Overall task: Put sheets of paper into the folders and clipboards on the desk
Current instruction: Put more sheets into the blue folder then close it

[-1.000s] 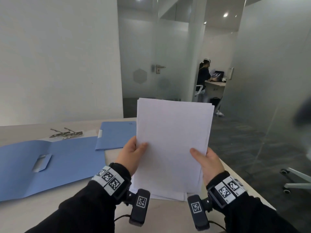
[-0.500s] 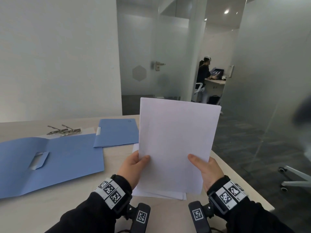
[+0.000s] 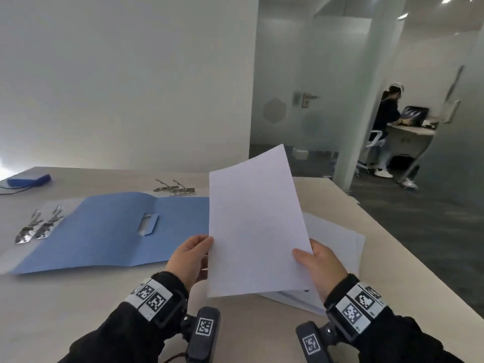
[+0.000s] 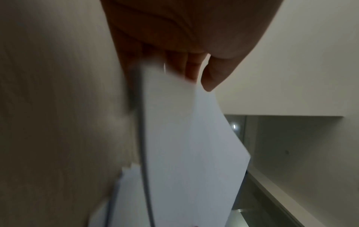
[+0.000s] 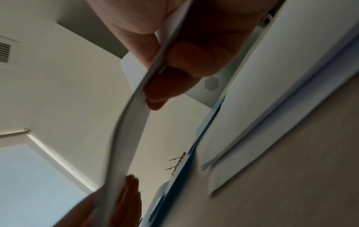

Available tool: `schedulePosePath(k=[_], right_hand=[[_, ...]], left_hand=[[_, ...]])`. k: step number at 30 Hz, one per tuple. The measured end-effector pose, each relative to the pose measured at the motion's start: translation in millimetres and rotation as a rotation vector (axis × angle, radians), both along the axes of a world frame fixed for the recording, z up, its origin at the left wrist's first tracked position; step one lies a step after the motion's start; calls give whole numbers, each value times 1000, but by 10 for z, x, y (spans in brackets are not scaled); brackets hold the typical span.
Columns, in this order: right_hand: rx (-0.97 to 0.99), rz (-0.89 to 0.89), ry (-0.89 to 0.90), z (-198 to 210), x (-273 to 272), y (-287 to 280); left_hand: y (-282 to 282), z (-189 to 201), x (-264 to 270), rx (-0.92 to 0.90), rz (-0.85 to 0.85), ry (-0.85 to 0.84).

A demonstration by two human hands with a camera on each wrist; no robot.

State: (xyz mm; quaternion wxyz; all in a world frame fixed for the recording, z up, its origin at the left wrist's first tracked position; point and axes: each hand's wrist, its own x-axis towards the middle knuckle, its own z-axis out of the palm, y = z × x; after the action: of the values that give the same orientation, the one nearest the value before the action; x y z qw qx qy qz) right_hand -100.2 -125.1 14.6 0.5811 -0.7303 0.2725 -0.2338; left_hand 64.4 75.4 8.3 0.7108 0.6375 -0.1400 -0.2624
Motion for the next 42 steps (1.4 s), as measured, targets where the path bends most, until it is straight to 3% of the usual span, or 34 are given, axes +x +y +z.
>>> schedulePosePath(k=[7,14,17,23,29,34,42], right_hand=[[85,48,99,-39,978,257],[-105,106,321,-7,1776,513],[-62,126,348,24,1993,626],[-244,186,429,29,2209,743],[-123,200,419,-94,2251,767],[-75,229,397,-101,2234,751],[-24,270,372,-173,2229,732]], left_hand=[[1011,-224,509,27,354,65],[1537,-363,800,-205,629,298],[1574,-320,846,-276,628,395],[1539,-247,921,-311,569,409],[1451,-254,1022,-315,579,286],[1359,-229,1104,-392,546,358],[1064,-190,1276,-31,408,267]])
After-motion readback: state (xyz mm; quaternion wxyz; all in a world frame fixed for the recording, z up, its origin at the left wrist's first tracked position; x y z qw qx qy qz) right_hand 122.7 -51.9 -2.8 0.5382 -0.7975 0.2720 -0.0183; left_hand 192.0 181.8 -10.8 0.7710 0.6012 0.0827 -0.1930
